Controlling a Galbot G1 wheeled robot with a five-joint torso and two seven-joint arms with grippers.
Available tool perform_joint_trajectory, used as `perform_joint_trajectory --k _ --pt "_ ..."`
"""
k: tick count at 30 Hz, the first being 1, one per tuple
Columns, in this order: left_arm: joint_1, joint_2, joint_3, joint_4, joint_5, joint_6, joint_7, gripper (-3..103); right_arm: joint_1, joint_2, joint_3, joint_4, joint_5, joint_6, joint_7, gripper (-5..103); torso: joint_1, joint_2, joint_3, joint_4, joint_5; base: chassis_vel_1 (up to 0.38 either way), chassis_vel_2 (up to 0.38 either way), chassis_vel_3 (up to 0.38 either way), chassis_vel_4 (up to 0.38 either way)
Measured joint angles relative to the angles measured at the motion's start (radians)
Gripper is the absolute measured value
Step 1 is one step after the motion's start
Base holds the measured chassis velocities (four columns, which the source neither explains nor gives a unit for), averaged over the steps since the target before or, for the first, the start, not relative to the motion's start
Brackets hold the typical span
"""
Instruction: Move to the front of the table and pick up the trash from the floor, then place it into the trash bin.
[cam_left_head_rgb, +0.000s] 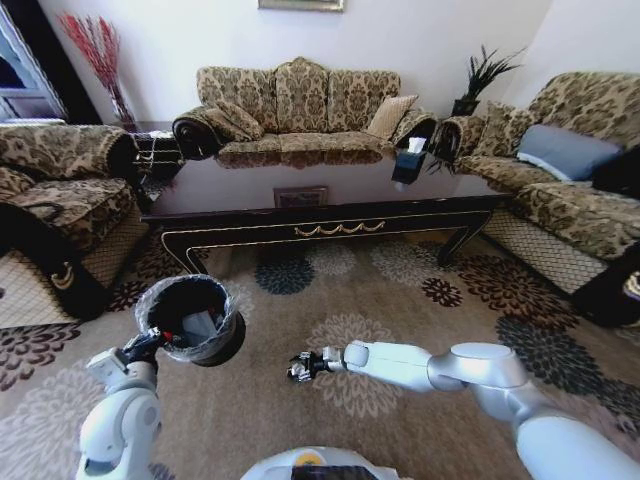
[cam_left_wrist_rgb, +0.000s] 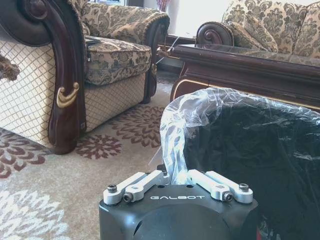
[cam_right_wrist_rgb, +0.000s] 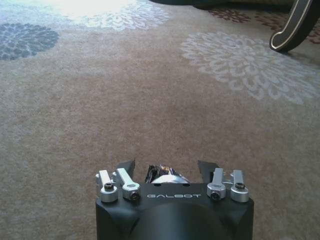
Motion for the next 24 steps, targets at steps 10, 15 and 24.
perform_joint_trajectory --k 10,15,24 --pt "-0.004 -0.004 0.003 0.003 0.0 -0.002 0.0 3 -0.016 0.001 0.008 -0.037 -0.012 0.006 -0.001 99 0.0 0.0 0.0 -0.0001 0.0 0.0 0.0 0.0 0.0" --pt "-0.004 -0.005 0.004 0.003 0.0 -0.002 0.001 3 -0.027 0.016 0.011 -0.053 -0.014 0.012 0.002 100 0.0 0.0 0.0 0.0001 0.0 0.0 0.0 0.0 0.0" --pt "-0.003 -0.008 0.004 0.003 0.0 -0.002 0.001 3 -0.031 0.031 0.008 -0.073 -0.014 0.009 0.002 103 0.0 0.0 0.0 0.0 0.0 0.0 0.0 0.0 0.0"
